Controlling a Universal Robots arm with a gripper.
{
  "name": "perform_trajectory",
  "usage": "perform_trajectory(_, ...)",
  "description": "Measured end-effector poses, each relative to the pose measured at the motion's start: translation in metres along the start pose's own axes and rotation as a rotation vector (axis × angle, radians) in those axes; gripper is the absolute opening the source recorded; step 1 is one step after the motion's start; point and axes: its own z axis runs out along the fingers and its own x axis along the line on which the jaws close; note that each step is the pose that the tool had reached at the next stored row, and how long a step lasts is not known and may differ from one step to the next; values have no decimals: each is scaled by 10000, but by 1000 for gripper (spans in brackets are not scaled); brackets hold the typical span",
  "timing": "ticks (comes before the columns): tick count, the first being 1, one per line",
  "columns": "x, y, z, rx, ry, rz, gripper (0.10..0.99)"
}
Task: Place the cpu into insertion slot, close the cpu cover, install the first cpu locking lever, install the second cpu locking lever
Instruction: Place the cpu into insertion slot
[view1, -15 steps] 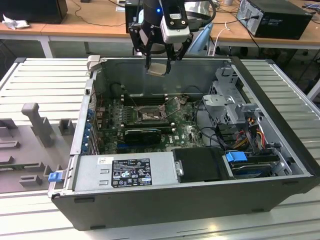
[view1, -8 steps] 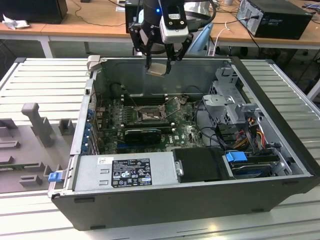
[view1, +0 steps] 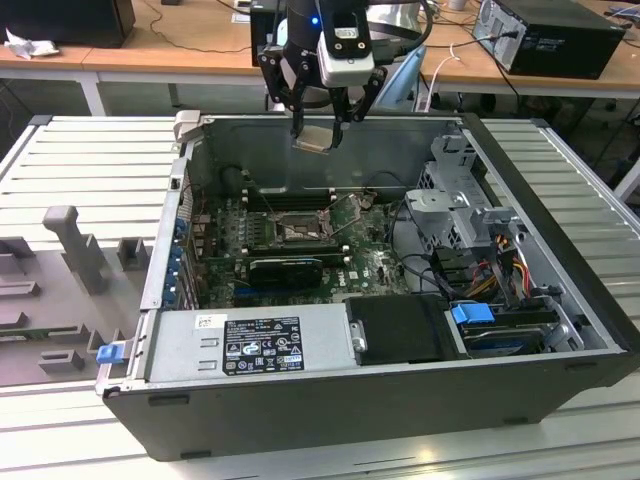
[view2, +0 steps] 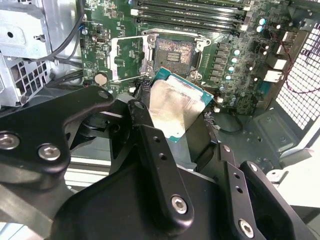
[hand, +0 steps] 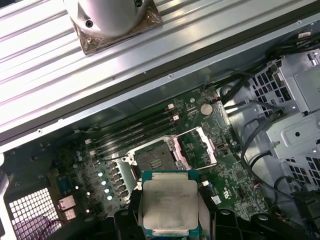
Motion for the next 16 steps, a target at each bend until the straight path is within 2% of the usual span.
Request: perform_trajectory(16,0,0,1,-12,-56,631,529)
